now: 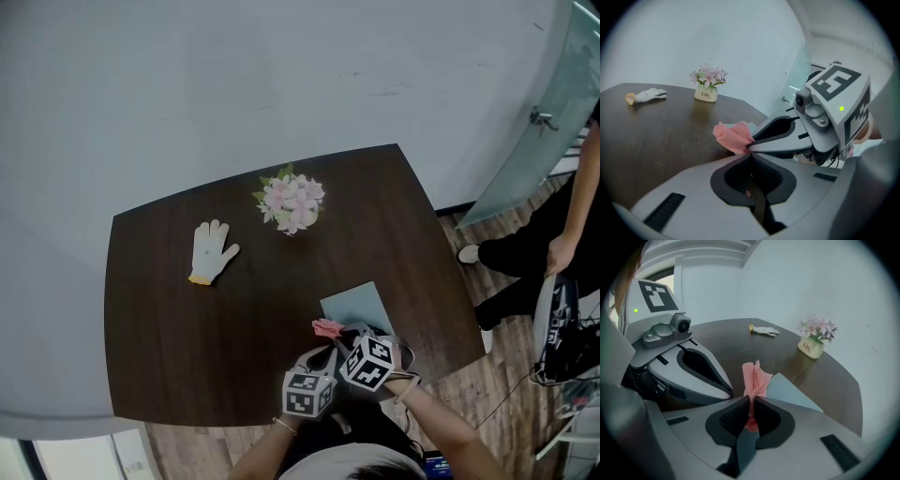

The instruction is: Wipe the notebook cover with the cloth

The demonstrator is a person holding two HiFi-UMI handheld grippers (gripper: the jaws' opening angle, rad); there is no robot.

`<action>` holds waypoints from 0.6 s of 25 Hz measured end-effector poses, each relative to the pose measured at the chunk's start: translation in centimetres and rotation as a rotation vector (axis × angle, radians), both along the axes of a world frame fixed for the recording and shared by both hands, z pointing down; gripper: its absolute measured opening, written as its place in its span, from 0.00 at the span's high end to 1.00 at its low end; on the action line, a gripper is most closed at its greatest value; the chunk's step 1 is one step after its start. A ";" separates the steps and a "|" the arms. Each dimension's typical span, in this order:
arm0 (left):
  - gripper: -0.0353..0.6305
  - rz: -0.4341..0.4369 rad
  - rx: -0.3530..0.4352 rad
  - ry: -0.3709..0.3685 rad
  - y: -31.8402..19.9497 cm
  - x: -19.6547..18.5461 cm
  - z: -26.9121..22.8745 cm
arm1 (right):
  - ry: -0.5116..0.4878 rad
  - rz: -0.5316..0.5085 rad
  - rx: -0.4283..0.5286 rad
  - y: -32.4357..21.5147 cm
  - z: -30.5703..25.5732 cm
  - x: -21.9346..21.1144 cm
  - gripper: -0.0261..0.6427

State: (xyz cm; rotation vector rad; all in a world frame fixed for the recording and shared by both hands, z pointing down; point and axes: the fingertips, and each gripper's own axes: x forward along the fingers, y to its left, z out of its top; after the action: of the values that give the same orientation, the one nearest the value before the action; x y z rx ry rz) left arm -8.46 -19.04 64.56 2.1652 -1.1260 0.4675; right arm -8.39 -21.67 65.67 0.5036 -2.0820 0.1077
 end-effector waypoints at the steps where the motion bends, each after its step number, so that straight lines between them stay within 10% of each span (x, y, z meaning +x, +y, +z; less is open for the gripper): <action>1: 0.92 0.000 0.000 0.002 0.0 0.0 0.0 | 0.001 0.002 -0.006 0.1 0.2 0.0 0.91; 15: 0.92 0.002 -0.007 0.007 0.3 0.3 0.0 | 0.045 0.044 0.029 -0.9 1.0 1.9 0.91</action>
State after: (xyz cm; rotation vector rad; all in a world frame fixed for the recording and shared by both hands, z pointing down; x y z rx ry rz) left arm -8.14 -18.75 64.57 2.1601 -1.1167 0.4636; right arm -6.52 -22.57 66.67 0.5649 -2.0320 0.0912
